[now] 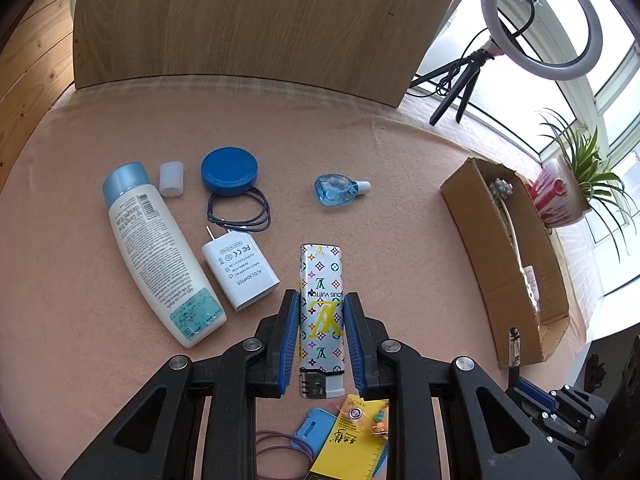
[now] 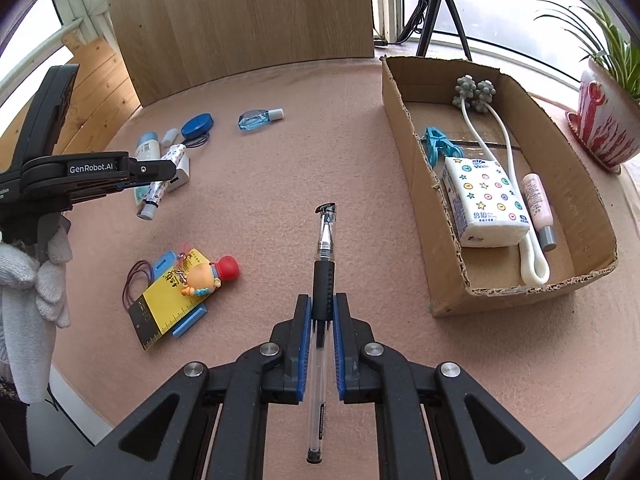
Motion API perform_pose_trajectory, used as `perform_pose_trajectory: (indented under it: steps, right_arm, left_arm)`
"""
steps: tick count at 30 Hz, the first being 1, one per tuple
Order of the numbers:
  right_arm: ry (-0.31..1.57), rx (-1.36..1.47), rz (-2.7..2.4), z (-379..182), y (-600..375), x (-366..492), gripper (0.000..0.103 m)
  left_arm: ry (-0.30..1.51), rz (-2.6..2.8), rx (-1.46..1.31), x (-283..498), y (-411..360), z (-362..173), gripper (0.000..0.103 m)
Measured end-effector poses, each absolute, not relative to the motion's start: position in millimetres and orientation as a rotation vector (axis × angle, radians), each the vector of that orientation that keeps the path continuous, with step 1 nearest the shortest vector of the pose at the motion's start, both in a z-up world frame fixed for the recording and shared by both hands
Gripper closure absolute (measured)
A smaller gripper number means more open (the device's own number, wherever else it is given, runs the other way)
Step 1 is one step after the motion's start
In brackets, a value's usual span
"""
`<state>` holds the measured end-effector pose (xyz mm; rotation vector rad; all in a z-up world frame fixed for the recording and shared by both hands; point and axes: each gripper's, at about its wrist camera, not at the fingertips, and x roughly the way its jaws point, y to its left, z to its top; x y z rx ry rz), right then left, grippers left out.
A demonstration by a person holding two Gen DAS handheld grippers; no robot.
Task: Organize objects
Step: 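Carry the patterned tube with the left gripper while the right gripper carries the pen to the box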
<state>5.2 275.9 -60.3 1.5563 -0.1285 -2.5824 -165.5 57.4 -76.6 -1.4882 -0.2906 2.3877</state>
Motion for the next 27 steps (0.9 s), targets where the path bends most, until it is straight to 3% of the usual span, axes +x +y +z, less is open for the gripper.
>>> perform_pose_trajectory:
  steps: [13, 27]
  right_arm:
    - [-0.236, 1.464, -2.618, -26.4, 312.4, 4.6, 0.093]
    - [-0.344, 1.325, -2.728, 8.0, 375.9, -10.2, 0.093]
  left_arm:
    - [-0.276, 2.356, -1.402, -171.5, 109.0, -49.7, 0.079]
    - [-0.182, 2.275, -1.319, -190.3, 216.9, -21.1, 0.079]
